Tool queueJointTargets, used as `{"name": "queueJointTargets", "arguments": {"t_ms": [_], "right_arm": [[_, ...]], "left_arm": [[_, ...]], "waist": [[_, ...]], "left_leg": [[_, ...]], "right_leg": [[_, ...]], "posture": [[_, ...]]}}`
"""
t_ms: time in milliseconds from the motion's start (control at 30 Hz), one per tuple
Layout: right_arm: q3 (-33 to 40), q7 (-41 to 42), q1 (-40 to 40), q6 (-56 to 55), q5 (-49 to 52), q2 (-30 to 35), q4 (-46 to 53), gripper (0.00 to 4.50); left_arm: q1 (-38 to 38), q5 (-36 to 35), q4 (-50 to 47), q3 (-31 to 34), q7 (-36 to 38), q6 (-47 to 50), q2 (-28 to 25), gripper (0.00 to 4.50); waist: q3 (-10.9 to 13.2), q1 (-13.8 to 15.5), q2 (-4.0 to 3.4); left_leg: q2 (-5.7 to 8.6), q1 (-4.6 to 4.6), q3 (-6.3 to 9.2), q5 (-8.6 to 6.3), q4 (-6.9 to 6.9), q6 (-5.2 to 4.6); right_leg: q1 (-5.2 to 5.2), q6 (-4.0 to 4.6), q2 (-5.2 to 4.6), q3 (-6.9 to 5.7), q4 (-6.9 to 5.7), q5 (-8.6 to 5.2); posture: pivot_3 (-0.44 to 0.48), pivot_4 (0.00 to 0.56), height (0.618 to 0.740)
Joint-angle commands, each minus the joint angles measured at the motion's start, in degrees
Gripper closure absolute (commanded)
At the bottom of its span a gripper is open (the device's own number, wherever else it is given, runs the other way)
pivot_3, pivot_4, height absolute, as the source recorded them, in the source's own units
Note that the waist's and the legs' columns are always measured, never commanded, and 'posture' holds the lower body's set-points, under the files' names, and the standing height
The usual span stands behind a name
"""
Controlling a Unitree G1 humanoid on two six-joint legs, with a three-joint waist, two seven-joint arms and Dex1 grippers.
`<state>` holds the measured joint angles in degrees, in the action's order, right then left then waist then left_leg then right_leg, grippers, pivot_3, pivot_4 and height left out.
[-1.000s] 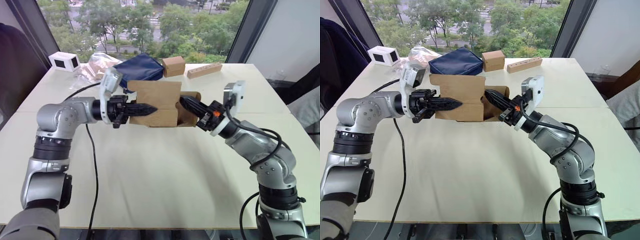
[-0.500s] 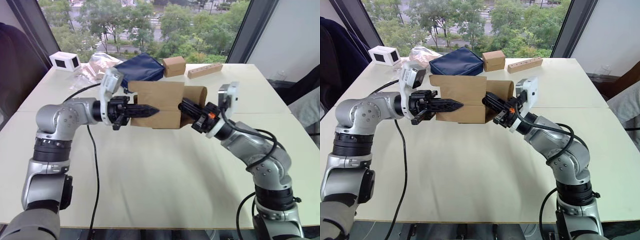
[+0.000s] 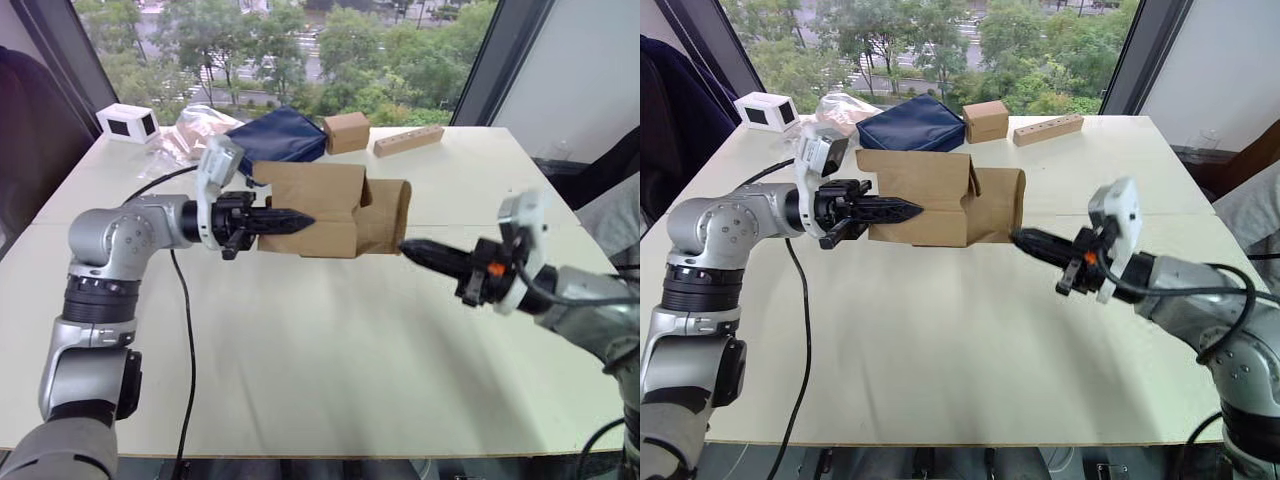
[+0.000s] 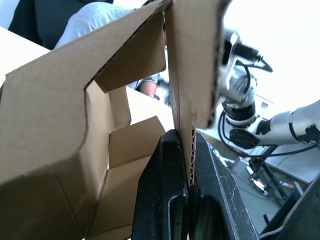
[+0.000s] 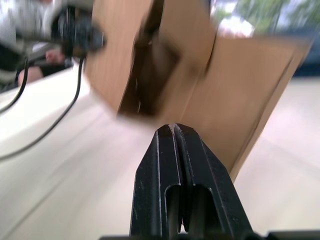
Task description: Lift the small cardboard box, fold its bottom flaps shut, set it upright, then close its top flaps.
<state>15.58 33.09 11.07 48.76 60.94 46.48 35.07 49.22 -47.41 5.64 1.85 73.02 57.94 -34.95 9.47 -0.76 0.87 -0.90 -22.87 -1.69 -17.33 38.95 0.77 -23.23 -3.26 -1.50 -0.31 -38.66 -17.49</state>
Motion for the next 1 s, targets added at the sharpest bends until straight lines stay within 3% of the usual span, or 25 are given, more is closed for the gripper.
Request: {"name": "queueJointTargets", "arguments": {"t_ms": [33,633,1000], "right_arm": [[-2.2,0.9,-0.1,-2.2,-3.3,-0.1,2.0,4.48],[-8.0,-2.0,9.0,-3.4,-4.1,-9.8,-1.2,4.48],[-10.5,-0.9,9.4,-3.9,-5.4,-12.8,-1.6,4.48]], "left_arm": [[1.7,-0.9,-1.1,1.0,0.5,-0.6,-0.2,4.50],[-0.3,-1.1,-3.7,-0.1,1.0,-0.2,-1.5,4.50],[-0.7,-1.4,-4.1,-0.1,1.0,-0.5,-1.1,4.50]], "waist": [[0.0,0.0,0.00],[0.0,0.1,0.00],[0.0,0.1,0.00]], "left_leg": [[0.00,0.00,0.00,0.00,0.01,0.00],[0.01,-0.02,0.01,0.00,0.05,0.00],[0.01,-0.02,0.01,0.00,0.05,0.00]], "right_leg": [[0.00,0.00,0.00,0.00,0.00,0.00],[0.00,-0.01,-0.01,0.00,0.00,0.00],[-0.01,-0.01,-0.01,0.00,0.00,0.00]], "posture": [[0.000,0.150,0.740],[0.000,0.150,0.740],[0.000,0.150,0.740]]}}
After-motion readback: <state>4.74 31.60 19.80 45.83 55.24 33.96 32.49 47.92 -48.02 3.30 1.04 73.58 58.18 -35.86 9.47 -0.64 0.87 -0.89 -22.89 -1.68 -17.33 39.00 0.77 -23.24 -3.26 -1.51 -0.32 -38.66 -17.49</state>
